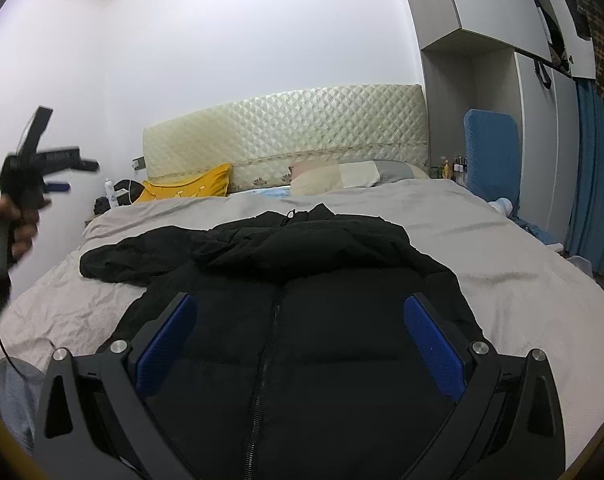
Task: Fold large clothes
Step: 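Move the left gripper to the sleeve cuff nearest it, then grasp the sleeve cuff with the left gripper and lift it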
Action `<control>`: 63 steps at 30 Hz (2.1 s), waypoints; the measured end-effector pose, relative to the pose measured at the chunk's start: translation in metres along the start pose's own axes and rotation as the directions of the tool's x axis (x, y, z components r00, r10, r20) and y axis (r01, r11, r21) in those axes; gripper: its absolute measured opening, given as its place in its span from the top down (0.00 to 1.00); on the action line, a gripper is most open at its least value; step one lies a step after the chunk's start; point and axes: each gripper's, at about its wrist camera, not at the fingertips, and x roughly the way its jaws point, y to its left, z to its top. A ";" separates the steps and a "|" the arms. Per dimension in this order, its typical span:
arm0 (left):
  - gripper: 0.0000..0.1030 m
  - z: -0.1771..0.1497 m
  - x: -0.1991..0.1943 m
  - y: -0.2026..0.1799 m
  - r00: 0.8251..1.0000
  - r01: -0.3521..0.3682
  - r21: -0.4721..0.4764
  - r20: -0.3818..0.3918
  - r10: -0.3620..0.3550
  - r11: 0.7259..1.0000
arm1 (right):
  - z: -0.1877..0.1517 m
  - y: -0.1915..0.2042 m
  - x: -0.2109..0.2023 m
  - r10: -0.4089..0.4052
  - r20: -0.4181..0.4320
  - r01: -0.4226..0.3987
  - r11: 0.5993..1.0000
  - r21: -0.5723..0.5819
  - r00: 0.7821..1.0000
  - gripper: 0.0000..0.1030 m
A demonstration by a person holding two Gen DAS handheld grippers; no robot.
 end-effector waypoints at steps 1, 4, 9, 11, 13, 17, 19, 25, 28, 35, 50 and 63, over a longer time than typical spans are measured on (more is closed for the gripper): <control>0.01 0.009 0.001 0.014 1.000 -0.009 -0.022 -0.002 0.009 1.000 | -0.001 0.000 0.001 -0.001 -0.005 0.001 1.000 0.002 1.000 0.00; 0.01 0.029 0.008 0.052 0.999 -0.037 -0.058 -0.003 0.037 0.998 | -0.001 0.000 0.007 0.000 -0.023 0.001 1.000 0.014 1.000 0.00; 0.01 0.032 0.044 0.129 0.995 -0.092 -0.158 -0.055 0.084 0.983 | -0.005 0.000 0.017 -0.015 -0.054 0.015 1.000 0.016 0.998 0.00; 0.01 0.026 0.062 0.168 0.993 -0.100 -0.224 -0.084 0.083 0.969 | -0.007 0.001 0.023 -0.026 -0.077 0.028 0.999 0.023 0.997 0.00; 0.01 0.016 0.081 0.207 0.992 -0.103 -0.294 -0.097 0.078 0.950 | -0.011 0.002 0.030 -0.038 -0.103 0.042 0.999 0.033 0.994 0.00; 0.01 -0.013 0.130 0.284 0.988 -0.116 -0.432 -0.139 0.061 0.894 | -0.012 0.008 0.046 -0.064 -0.138 0.069 0.997 0.037 0.988 0.00; 0.01 -0.030 0.156 0.319 0.985 -0.120 -0.502 -0.165 0.041 0.856 | -0.010 0.012 0.055 -0.068 -0.149 0.074 0.996 0.040 0.987 0.00; 0.01 -0.071 0.224 0.389 0.981 -0.104 -0.624 -0.191 -0.022 0.774 | -0.006 0.030 0.086 -0.088 -0.191 0.095 0.995 0.027 0.978 0.00; 0.02 -0.083 0.253 0.399 0.981 -0.072 -0.654 -0.181 -0.064 0.753 | -0.005 0.034 0.099 -0.096 -0.212 0.104 0.994 0.025 0.973 0.00; 0.03 -0.094 0.292 0.400 0.984 -0.092 -0.645 -0.177 -0.030 0.758 | -0.005 0.037 0.117 -0.131 -0.242 0.140 0.990 0.022 0.961 0.00; 0.86 -0.038 0.232 0.347 0.994 -0.093 -0.516 -0.095 0.051 0.852 | -0.002 0.037 0.103 -0.109 -0.235 0.106 0.994 -0.022 0.966 0.00; 0.90 0.049 0.119 0.239 0.992 -0.116 -0.346 0.011 0.128 0.931 | 0.003 0.030 0.068 -0.028 -0.182 0.022 0.999 -0.036 0.983 0.00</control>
